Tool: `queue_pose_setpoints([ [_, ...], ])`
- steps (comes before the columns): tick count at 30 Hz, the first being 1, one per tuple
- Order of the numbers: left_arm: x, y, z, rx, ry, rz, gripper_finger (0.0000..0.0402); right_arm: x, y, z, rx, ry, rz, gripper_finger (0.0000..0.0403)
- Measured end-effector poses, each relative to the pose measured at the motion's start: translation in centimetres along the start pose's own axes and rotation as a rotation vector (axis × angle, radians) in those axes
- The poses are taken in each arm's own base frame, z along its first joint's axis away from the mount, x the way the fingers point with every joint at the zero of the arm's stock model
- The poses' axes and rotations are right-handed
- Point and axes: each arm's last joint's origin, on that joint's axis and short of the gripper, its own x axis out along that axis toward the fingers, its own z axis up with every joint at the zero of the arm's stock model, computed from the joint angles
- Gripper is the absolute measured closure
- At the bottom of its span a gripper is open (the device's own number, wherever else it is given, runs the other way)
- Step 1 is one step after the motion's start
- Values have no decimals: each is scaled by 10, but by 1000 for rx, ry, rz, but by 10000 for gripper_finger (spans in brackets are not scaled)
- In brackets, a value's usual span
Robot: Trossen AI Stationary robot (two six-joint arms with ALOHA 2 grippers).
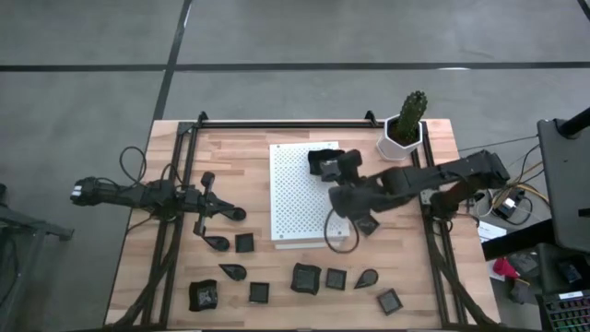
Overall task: Pick & Place Mini shaped plates
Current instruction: Stack the black distorted square plate on top of the black distorted square plate on the shelf
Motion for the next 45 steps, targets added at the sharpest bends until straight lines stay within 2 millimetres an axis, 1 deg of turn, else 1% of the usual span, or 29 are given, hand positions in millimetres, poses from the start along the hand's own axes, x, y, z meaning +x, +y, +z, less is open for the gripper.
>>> queue_pose_setpoints([
  [3,0,0,0,0,1,0,401,8,-10,0,4,-21,19,394],
  [7,0,0,0,0,0,0,401,19,-23,-2,60,-42,78,394],
  [15,0,0,0,0,0,0,401,33,-41,2,114,-116,73,394],
  [19,0,0,0,0,1,0,401,42,-39,1,134,-91,122,394],
  [28,0,0,0,0,1,0,401,43,-38,-1,171,-70,136,394],
  [35,0,0,0,0,0,0,401,58,-29,4,122,-21,155,394],
  [39,0,0,0,0,0,0,401,62,-26,3,99,29,130,394],
  [45,0,0,0,0,0,0,401,60,-27,1,105,38,131,394],
])
